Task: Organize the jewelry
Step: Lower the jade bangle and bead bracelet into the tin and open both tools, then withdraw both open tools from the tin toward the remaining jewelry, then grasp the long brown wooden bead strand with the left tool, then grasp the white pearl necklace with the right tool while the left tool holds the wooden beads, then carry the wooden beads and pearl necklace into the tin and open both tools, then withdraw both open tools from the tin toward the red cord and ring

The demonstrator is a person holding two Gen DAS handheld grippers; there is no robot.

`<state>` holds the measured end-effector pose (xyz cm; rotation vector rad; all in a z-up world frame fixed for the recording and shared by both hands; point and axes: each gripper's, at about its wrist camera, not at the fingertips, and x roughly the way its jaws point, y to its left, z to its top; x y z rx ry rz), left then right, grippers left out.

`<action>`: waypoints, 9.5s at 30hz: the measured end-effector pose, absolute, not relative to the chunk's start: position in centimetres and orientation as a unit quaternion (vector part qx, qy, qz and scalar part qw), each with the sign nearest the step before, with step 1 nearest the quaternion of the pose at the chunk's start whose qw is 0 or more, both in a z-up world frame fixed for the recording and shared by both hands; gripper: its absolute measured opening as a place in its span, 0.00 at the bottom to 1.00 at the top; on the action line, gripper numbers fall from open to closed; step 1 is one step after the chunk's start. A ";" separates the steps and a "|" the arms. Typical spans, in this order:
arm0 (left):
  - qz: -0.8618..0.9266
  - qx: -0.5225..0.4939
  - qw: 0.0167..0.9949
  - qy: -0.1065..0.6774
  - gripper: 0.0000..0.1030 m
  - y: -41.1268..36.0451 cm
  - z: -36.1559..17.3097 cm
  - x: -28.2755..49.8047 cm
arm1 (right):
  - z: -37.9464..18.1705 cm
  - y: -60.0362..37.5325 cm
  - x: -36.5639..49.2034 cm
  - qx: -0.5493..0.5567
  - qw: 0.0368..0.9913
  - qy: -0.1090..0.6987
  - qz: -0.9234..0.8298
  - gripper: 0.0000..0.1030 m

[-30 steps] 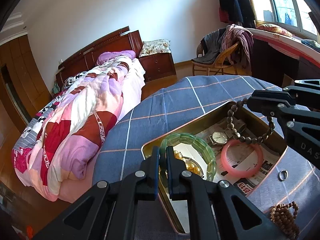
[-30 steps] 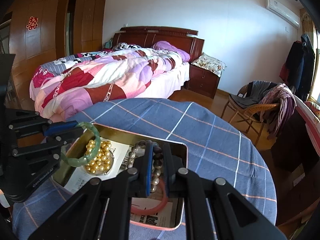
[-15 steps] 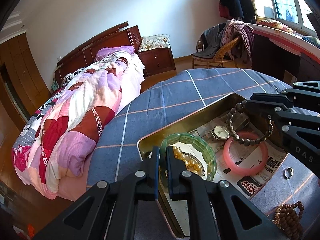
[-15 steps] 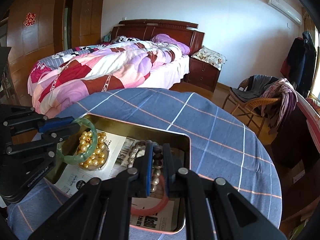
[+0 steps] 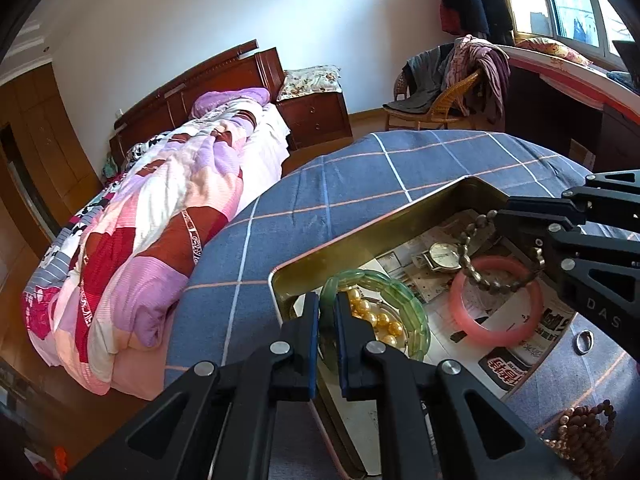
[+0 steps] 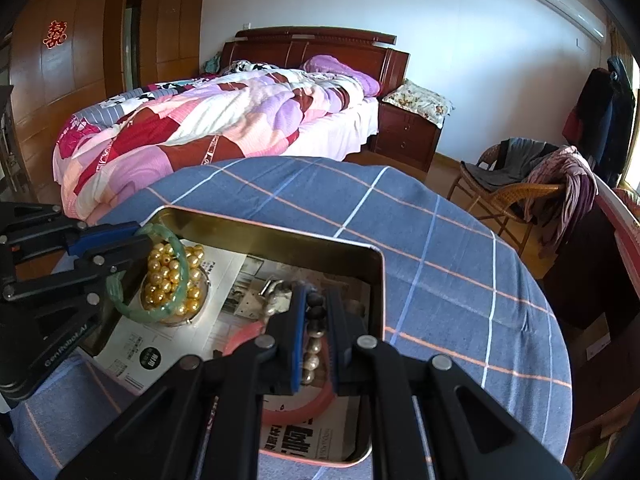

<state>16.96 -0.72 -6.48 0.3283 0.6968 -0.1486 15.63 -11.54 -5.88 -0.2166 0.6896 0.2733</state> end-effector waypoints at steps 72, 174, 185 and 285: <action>-0.216 0.152 0.892 0.366 0.14 -9.6 -8.5 2.5 | -8.7 -20.7 3.9 -0.063 0.937 0.343 0.031 0.56; -0.131 0.058 0.933 0.330 0.20 0.1 -6.7 3.5 | -8.7 -13.7 2.8 -0.082 0.906 0.377 0.174 0.15; -0.143 0.075 0.941 0.297 0.20 -0.6 -3.4 4.6 | -5.0 -14.0 3.5 -0.072 0.930 0.316 0.174 0.15; -0.065 0.107 0.938 0.323 0.76 -0.2 -5.6 9.8 | -5.9 -15.6 10.3 -0.086 0.934 0.334 0.095 0.53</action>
